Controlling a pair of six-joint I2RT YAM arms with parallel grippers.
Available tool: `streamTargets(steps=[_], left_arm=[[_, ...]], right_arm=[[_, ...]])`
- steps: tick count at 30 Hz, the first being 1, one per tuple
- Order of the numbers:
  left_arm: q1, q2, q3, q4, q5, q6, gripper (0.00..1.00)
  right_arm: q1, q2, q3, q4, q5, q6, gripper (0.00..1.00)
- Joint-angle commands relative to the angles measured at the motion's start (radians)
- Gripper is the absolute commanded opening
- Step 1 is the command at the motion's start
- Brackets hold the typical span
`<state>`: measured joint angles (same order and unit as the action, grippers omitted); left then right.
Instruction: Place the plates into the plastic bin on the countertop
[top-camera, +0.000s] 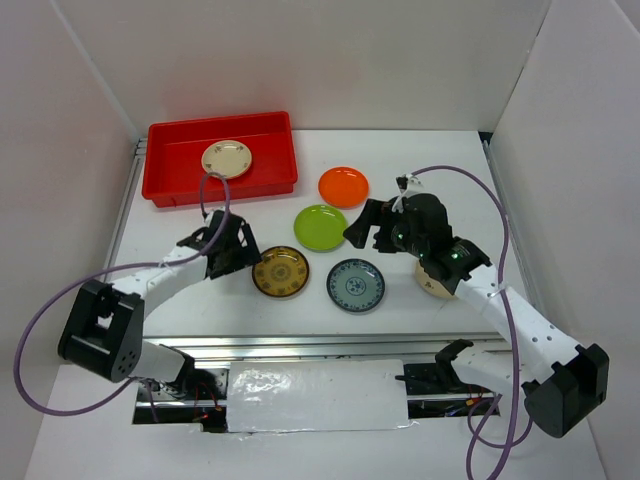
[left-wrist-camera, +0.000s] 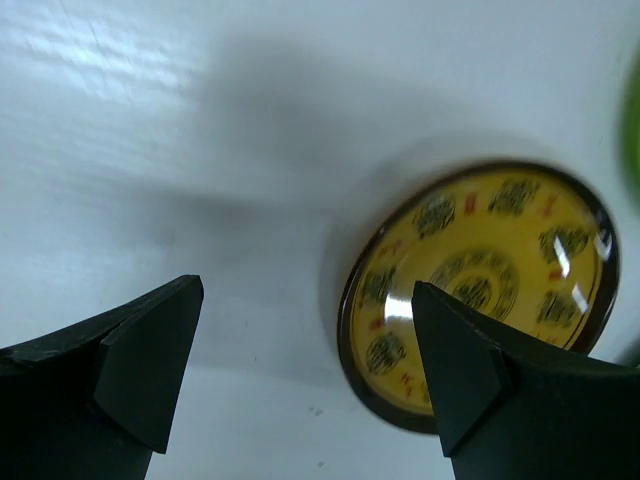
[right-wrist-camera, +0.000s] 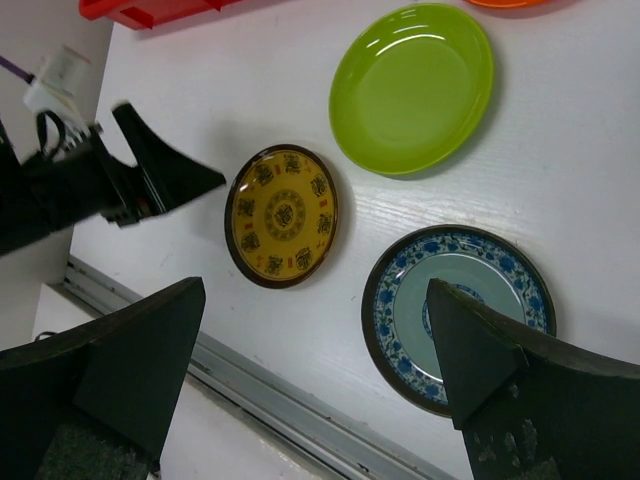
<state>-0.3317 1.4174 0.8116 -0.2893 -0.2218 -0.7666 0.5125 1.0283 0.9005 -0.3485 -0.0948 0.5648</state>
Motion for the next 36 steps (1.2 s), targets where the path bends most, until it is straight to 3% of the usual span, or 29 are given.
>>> streamTargets(steps=[1, 9, 13, 19, 27, 36], left_arm=[[-0.026, -0.118, -0.084, 0.088, 0.025, 0.003, 0.99], [-0.021, -0.143, -0.235, 0.179, 0.124, 0.023, 0.98], [-0.020, -0.120, -0.276, 0.206, 0.114, 0.036, 0.80], [-0.020, -0.057, -0.304, 0.280, 0.139, 0.030, 0.65], [-0.001, -0.055, -0.357, 0.378, 0.167, -0.003, 0.57], [0.000, -0.067, -0.351, 0.357, 0.139, -0.022, 0.21]], right_arm=[[-0.011, -0.030, -0.017, 0.080, -0.031, 0.010, 1.00], [-0.012, -0.039, -0.037, 0.080, -0.059, 0.017, 1.00], [-0.012, -0.056, -0.040, 0.071, -0.056, 0.017, 1.00], [-0.012, -0.071, -0.041, 0.075, -0.065, 0.024, 1.00], [-0.011, -0.071, -0.045, 0.080, -0.075, 0.032, 1.00], [-0.009, -0.080, -0.046, 0.075, -0.075, 0.035, 1.00]])
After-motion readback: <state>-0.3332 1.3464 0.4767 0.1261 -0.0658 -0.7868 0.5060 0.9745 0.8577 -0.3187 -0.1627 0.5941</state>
